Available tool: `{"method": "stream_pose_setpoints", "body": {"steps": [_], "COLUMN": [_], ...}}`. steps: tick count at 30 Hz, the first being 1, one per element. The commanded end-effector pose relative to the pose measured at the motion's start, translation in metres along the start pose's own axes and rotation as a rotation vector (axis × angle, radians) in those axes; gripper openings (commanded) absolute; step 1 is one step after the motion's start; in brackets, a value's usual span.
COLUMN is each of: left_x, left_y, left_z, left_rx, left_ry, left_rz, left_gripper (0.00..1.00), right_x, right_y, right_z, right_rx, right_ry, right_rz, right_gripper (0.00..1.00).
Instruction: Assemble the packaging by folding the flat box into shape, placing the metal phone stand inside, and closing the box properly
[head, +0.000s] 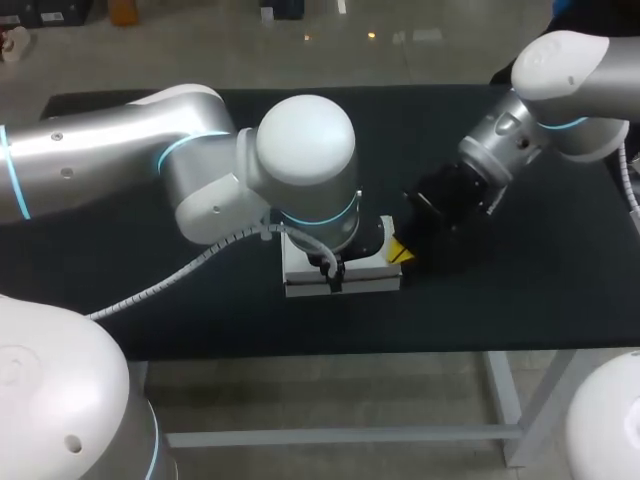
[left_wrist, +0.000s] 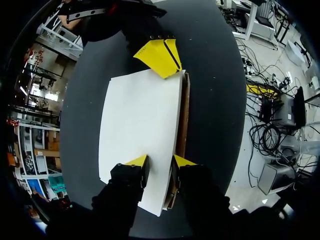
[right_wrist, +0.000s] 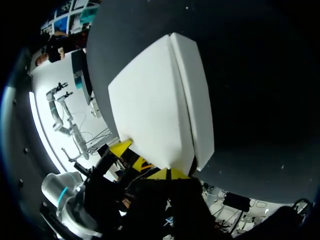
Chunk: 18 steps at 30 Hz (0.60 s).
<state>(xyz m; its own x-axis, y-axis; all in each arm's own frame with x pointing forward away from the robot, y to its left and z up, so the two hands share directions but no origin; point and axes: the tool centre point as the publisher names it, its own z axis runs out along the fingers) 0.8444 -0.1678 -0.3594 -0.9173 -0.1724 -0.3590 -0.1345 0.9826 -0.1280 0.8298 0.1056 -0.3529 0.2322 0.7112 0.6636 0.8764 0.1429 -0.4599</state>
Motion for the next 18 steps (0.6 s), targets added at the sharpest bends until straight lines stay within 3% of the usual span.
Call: {"method": "stream_pose_setpoints", "body": {"steps": [1,12,18], "left_x": [-0.002,0.0,0.0], "left_y": [-0.001,0.001,0.006], "left_z": [0.003,-0.003,-0.015], "left_rx": [-0.004,-0.002,0.025], "left_ry": [0.0,-0.003,-0.01], "left_rz": [-0.002,-0.003,-0.003], "left_gripper": [0.33,0.34,0.4], "right_x": [-0.004,-0.002,-0.002], "right_y": [-0.002,0.004,0.004], "right_z": [0.001,0.003,0.002], "right_rx": [-0.007,0.0,-0.001], "right_ry": [0.003,0.005,0.008], "right_rz": [0.003,0.009,0.01], "right_gripper": [0.0,0.0,0.0]}}
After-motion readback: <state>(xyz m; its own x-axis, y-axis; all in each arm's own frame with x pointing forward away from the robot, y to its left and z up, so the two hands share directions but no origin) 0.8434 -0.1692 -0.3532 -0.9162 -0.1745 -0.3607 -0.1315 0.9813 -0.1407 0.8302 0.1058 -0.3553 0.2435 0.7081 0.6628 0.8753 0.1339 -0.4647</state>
